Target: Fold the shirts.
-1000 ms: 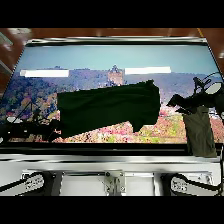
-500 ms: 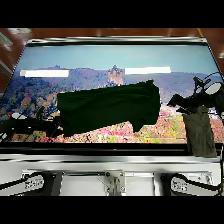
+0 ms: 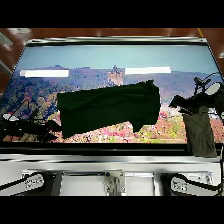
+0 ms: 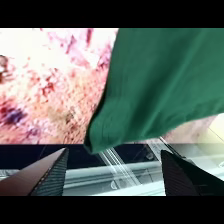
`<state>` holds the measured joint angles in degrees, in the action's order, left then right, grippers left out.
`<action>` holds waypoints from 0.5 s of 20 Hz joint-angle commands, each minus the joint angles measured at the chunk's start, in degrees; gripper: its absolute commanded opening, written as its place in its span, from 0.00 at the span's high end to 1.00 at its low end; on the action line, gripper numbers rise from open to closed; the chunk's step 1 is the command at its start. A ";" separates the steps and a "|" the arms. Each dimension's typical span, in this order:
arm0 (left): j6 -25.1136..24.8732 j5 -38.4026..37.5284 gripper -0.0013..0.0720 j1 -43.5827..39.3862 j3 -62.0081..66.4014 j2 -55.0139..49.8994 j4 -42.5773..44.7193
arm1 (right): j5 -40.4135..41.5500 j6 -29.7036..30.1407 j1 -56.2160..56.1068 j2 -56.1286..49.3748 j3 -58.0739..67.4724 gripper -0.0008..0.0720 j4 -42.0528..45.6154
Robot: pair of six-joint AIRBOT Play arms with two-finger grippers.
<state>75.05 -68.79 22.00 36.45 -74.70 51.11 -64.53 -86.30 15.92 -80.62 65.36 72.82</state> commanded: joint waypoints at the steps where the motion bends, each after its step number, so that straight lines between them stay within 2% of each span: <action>1: 0.24 4.98 0.07 -3.82 -1.51 -0.70 -1.46 | 0.33 -0.02 -0.04 -0.04 -0.02 0.09 0.17; 5: 0.22 9.40 0.08 -8.79 -1.51 -3.30 -6.95 | 0.46 -0.20 -0.04 -0.04 -0.02 0.09 0.15; 6: 0.22 10.43 0.21 -9.70 -1.51 -3.80 -8.41 | 0.46 -0.28 -0.04 -0.04 -0.04 0.09 0.15; 7: 0.20 11.30 0.46 -10.43 -1.51 -4.13 -9.81 | 0.48 -0.31 -0.04 -0.04 -0.04 0.09 0.15; 8: 0.13 12.02 0.57 -11.13 -1.51 -4.24 -11.06 | 0.50 -0.48 -0.04 -0.07 -0.04 0.09 0.17; 9: -0.04 12.57 0.65 -11.72 -1.49 -4.20 -11.37 | 0.42 -0.90 -0.04 -0.35 -0.09 0.09 0.15; 10: -0.87 12.70 0.78 -12.07 -1.49 -4.22 -11.34 | 0.02 -1.46 -0.04 -0.85 -0.31 0.09 0.04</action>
<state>75.18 -58.39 11.79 34.98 -78.43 42.54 -64.07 -86.80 15.92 -80.90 65.28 72.95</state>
